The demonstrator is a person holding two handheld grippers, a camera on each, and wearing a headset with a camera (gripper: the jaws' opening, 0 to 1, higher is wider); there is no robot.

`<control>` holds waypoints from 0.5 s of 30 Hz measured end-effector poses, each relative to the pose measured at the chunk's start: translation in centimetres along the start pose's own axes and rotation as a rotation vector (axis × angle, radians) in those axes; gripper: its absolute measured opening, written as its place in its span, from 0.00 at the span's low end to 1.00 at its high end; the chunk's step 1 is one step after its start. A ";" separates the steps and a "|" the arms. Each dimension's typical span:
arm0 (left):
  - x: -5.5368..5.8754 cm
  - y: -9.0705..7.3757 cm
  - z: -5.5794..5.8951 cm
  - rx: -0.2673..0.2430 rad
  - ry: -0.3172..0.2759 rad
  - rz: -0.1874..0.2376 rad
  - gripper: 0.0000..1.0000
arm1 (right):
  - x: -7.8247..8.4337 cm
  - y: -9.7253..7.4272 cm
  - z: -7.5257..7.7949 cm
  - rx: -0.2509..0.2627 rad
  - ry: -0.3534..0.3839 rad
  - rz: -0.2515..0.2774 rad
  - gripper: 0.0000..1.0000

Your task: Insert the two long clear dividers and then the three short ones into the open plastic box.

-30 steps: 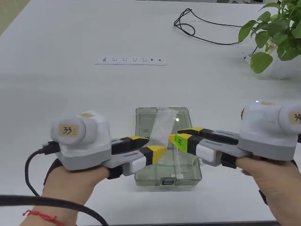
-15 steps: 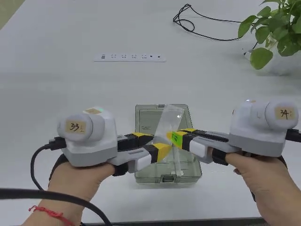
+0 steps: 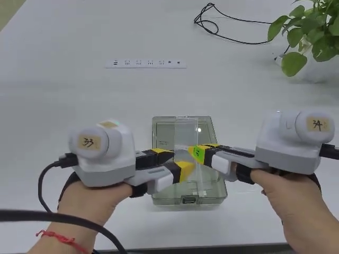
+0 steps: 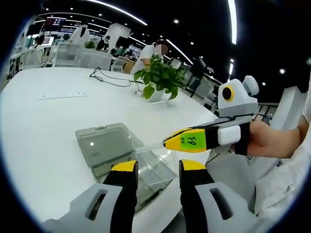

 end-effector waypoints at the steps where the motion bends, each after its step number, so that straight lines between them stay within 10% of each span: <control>1: 0.0 0.0 0.0 0.001 0.002 -0.002 0.32 | 0.0 0.0 0.0 0.001 0.000 0.000 0.06; 15: 0.8 -1.4 -1.0 0.016 0.084 -0.040 0.40 | -0.6 0.2 0.1 0.003 0.001 -0.028 0.07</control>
Point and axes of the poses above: the centre of the closed fingertips' face, and the gripper's own axes: y roughly forward along the fingers, z roughly to its right, x roughly out of its underside, the point moved 4 cm from there along -y, roughly backward along the fingers, and after that the axes turned 9 degrees about z, right-handed, at the moved point
